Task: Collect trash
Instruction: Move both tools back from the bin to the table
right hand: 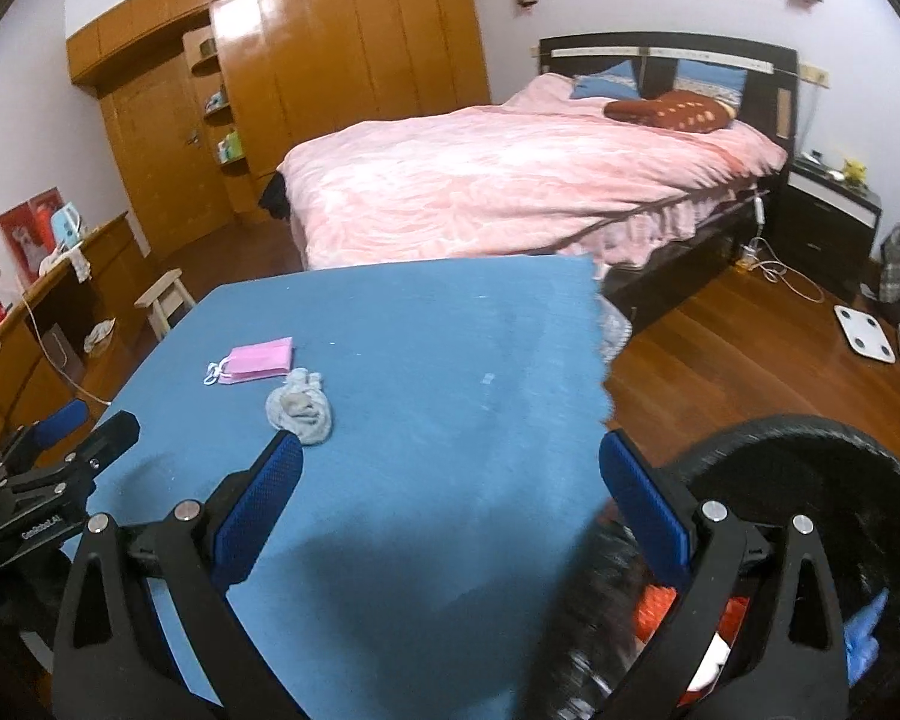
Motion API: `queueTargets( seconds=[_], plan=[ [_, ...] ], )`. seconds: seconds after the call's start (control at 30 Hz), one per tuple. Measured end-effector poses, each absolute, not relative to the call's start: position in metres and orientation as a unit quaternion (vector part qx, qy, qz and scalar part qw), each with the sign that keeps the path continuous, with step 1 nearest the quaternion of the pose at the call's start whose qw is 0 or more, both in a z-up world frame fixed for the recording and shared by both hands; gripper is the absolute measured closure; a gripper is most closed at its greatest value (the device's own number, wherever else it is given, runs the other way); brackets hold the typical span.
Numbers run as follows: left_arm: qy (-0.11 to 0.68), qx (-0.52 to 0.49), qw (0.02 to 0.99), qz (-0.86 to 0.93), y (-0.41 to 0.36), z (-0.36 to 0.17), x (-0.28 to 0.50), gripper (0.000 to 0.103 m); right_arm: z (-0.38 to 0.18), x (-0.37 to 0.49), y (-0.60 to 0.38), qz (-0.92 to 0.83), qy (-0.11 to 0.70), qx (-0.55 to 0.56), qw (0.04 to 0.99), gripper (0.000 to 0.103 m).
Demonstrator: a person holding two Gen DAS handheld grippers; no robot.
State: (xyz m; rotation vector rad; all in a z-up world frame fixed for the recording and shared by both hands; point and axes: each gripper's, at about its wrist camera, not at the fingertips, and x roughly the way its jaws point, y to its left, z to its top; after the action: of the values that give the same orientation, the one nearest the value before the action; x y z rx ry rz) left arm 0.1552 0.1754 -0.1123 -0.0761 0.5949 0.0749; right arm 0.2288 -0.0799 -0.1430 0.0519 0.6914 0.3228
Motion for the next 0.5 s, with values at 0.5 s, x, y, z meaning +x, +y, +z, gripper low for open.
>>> queueTargets(
  seconds=[0.5],
  plan=[
    [0.31,-0.047,0.945,0.089,0.243,-0.141,0.187,0.006,-0.176,0.289,0.018,0.202,0.364,-0.009,0.909,0.006]
  ],
)
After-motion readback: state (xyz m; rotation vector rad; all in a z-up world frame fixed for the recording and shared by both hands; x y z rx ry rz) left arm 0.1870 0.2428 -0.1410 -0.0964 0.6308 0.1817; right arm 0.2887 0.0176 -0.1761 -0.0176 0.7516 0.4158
